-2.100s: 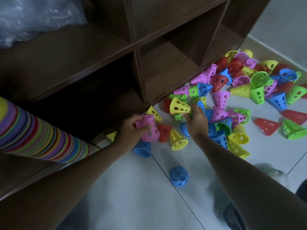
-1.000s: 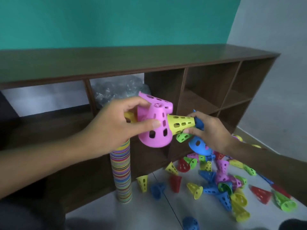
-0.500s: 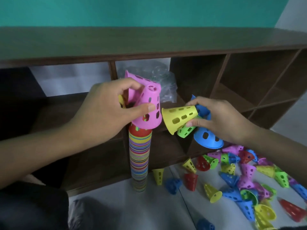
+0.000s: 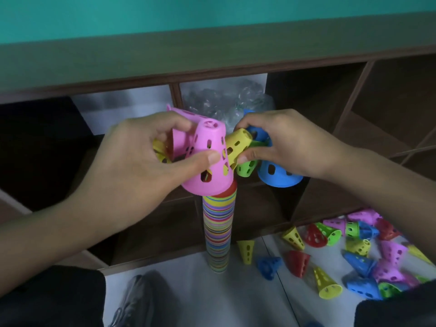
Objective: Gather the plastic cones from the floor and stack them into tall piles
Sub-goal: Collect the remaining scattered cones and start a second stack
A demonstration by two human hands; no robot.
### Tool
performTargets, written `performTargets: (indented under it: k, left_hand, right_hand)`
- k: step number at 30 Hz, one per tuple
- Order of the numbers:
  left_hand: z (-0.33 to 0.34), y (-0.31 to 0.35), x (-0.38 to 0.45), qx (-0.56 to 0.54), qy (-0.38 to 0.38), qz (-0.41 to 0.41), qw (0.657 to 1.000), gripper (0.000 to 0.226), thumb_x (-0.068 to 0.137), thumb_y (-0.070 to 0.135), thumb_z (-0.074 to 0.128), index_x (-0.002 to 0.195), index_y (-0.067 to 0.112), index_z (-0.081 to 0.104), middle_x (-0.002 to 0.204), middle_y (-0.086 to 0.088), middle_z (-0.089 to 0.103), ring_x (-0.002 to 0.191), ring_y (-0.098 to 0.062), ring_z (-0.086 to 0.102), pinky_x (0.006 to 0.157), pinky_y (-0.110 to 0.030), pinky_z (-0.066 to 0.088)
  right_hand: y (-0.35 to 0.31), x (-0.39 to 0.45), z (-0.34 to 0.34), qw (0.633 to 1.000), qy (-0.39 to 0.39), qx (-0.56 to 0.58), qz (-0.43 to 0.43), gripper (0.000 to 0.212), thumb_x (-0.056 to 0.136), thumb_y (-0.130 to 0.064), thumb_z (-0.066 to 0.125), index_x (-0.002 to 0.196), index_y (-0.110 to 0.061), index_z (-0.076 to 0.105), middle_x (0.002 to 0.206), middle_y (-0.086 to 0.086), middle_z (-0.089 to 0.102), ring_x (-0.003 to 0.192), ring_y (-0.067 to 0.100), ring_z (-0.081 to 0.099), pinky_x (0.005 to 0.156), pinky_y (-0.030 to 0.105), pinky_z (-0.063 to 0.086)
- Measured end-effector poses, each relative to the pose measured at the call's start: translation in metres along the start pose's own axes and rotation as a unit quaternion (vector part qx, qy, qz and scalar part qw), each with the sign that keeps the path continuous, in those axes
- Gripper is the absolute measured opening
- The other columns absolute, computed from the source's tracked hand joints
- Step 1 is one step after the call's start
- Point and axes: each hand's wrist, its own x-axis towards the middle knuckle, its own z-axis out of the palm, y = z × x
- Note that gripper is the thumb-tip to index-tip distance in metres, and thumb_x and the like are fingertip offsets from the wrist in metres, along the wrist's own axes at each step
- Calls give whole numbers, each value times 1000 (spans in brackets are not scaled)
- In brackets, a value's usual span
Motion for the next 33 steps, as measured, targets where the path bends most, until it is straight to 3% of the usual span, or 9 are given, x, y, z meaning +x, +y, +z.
performTargets:
  k: [6,10,14,17,21,23,25,28,33]
  left_hand:
    - [-2,-16,-5,-9,0,-13,1000,37,78,53,75,103,26,73,83,3,76,67,-28,66,64,-41,55]
    - [3,-20,-5,2,10,-13,1000,28,81,46,76,101,27,73,73,17,69,56,-3,55,58,-18,42]
    - [7,-23,-3,22,36,-20,999,28,78,43,78,100,27,75,69,24,62,57,5,52,57,-7,35]
    - [6,-26,0,41,55,-27,997,28,77,46,78,100,29,75,76,17,69,61,-3,57,61,-19,45]
    - [10,-26,2,46,64,-24,997,28,78,47,78,99,29,74,72,19,65,57,0,53,57,-13,39]
    - [13,-25,2,49,66,-22,996,31,77,50,77,100,29,74,74,17,67,58,-4,55,59,-21,44]
    - [16,-26,4,56,74,-12,996,34,78,55,74,101,30,73,76,15,68,61,-7,58,63,-32,52]
    - [23,-25,6,93,92,16,991,40,77,64,68,102,32,72,71,18,58,65,-7,55,64,-35,50]
    - [30,-27,9,197,112,69,972,30,85,50,68,107,30,71,86,11,58,81,-17,54,66,-33,45]
  right_hand:
    - [-7,15,13,999,-21,-47,-9,44,77,-53,74,110,-26,63,102,-7,66,93,17,60,81,43,50]
    - [-7,17,21,997,-37,-67,6,47,80,-57,71,115,-27,63,104,-4,67,97,19,61,82,41,50]
    - [-8,13,20,997,-36,-58,21,48,80,-57,71,118,-27,65,106,-4,66,99,18,61,83,40,51]
    - [-11,5,13,998,-25,-46,22,60,73,-66,66,118,-27,66,108,-3,67,101,17,62,85,39,51]
    - [-17,-6,9,999,-29,-44,12,78,63,-79,57,119,-26,66,108,-3,69,102,17,63,85,41,52]
    - [-19,-10,10,998,-29,-58,6,79,64,-80,54,120,-25,66,107,-3,68,101,19,64,85,43,53]
    - [-18,-12,11,997,-17,-74,12,69,69,-73,59,118,-25,66,105,-3,68,101,20,64,84,43,52]
    - [-11,-14,18,997,26,-71,31,41,79,-40,80,115,-24,68,104,-2,69,99,19,64,84,42,51]
    - [2,-12,38,996,13,-48,74,36,78,-22,83,111,-29,69,104,-6,69,98,16,63,84,37,51]
